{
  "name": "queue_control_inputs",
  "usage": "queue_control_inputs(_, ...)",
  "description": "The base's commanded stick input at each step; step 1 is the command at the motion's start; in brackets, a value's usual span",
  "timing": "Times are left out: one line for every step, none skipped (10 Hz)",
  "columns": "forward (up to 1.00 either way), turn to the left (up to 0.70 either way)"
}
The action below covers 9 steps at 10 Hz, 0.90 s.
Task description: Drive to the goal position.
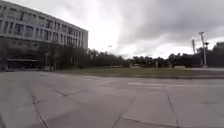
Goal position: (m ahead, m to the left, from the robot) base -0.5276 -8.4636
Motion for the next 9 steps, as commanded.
queue_control_inputs(0.00,-0.70)
queue_control_inputs(0.00,-0.70)
queue_control_inputs(0.00,-0.70)
queue_control_inputs(0.00,-0.70)
queue_control_inputs(0.00,-0.70)
queue_control_inputs(0.00,-0.70)
queue_control_inputs(0.00,-0.70)
queue_control_inputs(0.00,-0.70)
queue_control_inputs(0.00,-0.70)
